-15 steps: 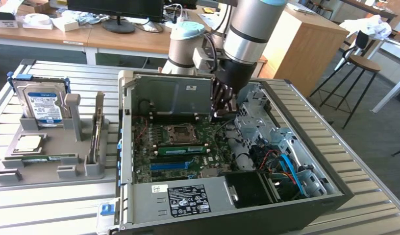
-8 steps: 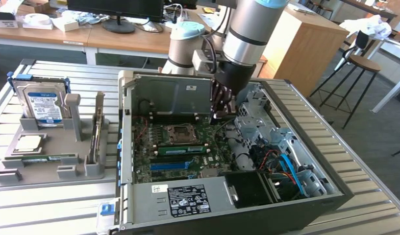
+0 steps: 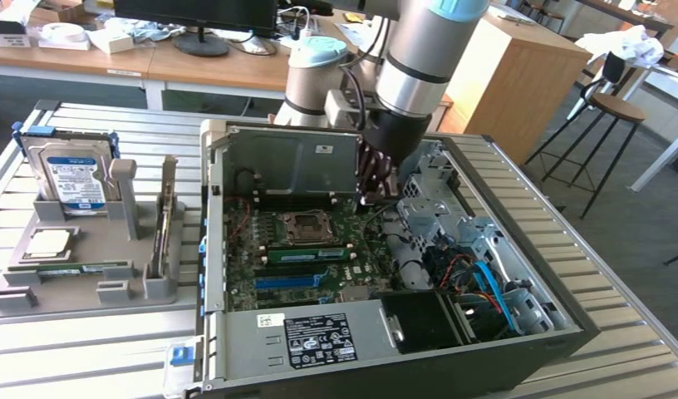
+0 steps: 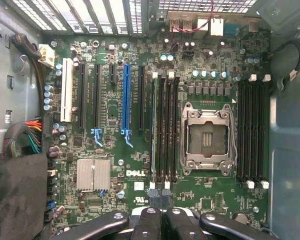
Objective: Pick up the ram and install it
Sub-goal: 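Press down the ram until it locks into place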
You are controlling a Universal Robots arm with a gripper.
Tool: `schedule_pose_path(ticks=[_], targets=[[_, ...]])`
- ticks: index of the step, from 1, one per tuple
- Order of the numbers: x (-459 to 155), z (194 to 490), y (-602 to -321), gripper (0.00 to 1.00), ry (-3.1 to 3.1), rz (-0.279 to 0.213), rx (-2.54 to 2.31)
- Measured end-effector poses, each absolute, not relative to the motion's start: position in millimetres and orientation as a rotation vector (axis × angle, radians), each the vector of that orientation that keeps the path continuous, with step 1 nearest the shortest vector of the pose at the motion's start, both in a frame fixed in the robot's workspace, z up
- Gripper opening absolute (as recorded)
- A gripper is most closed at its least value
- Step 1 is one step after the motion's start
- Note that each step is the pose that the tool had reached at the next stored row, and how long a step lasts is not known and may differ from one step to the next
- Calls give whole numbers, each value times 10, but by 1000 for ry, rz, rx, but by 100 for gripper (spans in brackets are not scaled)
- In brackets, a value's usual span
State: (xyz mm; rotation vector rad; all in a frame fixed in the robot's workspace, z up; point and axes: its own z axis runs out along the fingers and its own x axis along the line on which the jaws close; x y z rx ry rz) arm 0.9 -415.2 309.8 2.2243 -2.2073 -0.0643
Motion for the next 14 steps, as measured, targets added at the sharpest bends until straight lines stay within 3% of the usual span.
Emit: schedule_pose_path(ticks=[14], targets=[[10,2973,-4152,10,-2207,-64,2224]])
